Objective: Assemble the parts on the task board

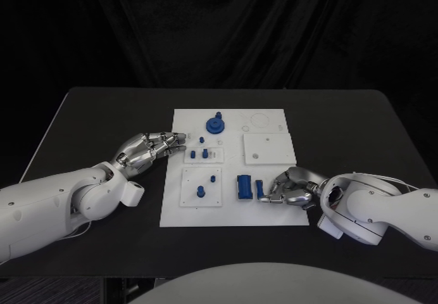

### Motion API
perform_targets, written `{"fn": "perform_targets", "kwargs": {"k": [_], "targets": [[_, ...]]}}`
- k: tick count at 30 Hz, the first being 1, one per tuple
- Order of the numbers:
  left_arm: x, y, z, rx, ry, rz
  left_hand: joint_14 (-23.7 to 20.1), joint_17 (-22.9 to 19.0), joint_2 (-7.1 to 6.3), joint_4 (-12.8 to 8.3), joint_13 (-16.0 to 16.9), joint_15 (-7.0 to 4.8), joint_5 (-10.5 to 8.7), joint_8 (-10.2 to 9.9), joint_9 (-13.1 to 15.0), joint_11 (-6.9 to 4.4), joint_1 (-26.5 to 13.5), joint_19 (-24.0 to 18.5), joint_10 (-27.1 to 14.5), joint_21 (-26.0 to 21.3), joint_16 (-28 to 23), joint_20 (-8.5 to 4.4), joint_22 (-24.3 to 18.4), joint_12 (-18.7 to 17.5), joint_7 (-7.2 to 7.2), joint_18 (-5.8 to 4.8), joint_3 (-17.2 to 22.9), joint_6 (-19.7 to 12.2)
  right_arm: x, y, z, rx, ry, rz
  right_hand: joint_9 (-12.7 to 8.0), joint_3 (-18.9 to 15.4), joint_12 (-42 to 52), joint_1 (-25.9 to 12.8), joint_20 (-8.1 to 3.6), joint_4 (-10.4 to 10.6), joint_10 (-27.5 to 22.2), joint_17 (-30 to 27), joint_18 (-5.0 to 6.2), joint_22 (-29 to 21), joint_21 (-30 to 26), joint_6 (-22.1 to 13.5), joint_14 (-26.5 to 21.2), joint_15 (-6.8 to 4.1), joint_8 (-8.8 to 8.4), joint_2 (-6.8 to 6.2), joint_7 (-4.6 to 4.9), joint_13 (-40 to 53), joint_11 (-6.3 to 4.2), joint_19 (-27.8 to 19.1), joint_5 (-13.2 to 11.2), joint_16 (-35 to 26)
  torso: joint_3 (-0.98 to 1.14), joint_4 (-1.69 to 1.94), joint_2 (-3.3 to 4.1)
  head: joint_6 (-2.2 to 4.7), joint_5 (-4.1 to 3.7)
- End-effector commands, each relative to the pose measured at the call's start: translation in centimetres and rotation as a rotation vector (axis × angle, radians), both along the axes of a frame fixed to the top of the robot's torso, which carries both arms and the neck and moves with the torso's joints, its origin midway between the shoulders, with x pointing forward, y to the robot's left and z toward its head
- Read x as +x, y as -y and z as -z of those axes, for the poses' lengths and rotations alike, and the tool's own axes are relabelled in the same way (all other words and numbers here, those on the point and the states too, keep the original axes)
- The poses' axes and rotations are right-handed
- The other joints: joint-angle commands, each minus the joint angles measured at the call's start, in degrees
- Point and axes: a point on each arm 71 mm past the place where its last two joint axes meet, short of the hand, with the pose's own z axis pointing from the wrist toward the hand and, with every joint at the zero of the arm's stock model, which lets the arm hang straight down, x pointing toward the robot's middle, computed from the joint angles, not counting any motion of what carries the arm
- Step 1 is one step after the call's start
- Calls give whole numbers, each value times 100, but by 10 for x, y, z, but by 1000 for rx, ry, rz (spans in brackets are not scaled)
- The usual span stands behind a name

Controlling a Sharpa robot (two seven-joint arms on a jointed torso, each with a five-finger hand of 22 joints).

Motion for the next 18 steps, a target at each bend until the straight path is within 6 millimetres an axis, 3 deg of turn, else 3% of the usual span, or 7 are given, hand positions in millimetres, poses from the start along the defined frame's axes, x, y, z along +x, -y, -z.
{"fn": "perform_targets", "kwargs": {"k": [1, 6, 8, 12, 18], "targets": [[-1, 1, 0, -15, 1, 10, 23, 5, -22, -8, 9, 11, 19, 39, 5, 1, -57, 25, 31, 12, 12, 10, -10, 25, 23, -76, 29, 2, 1, 1, 2, -9, 1, 11, 8, 2, 16, 75, -27, -34, 617, -6, 100, 1014, -35, -57, 291, -46, 36, 16, 1, 1509, -35, 138, 17, -27, -1, -2, 0, -1, 2], [-1, 2, 1, -16, 0, 11, 16, 3, -23, -6, 10, 12, 20, 40, 5, 4, -60, 28, 36, 12, 7, 10, -7, 29, 25, -78, 35, 2, 2, 1, 3, -13, -6, 9, 15, 45, 16, 190, -29, -83, 617, -10, 101, 1013, -42, -68, 293, -52, 46, 77, -10, 1509, -42, 137, 47, -31, 3, -7, -1, -1, -3], [-1, 2, 1, -16, -1, 12, 16, 3, -23, -6, 10, 12, 20, 40, 5, 4, -60, 28, 36, 12, 7, 10, -7, 29, 25, -78, 35, 2, 1, -1, 3, -12, -12, -1, 15, 126, 16, 418, -39, -214, 617, -23, 102, 1013, -48, -67, 294, -65, 52, 118, -30, 1509, -59, 137, 76, -39, 0, -2, -4, -1, -1], [-1, 2, 2, -17, -2, 12, 16, 3, -23, -6, 10, 12, 20, 40, 5, 4, -60, 28, 36, 12, 7, 10, -7, 29, 25, -78, 35, 2, 1, -3, 3, -7, -15, -19, -4, 171, 16, 663, -49, -375, 617, -40, 102, 1011, -61, -48, 293, -73, 44, 74, -36, 1509, -67, 134, 3, -49, 3, 2, -2, -1, -4], [-2, 1, 2, -16, -3, 10, 16, 3, -23, -6, 10, 12, 20, 40, 5, 4, -60, 28, 36, 12, 7, 10, -7, 29, 25, -78, 35, 2, 3, -4, 1, 45, 17, -53, -21, 162, 16, 790, -46, -453, 617, -48, 101, 1011, -70, -42, 293, -66, 37, 30, -22, 1509, -55, 133, -194, -54, -1, -9, -3, -1, 22]]}}
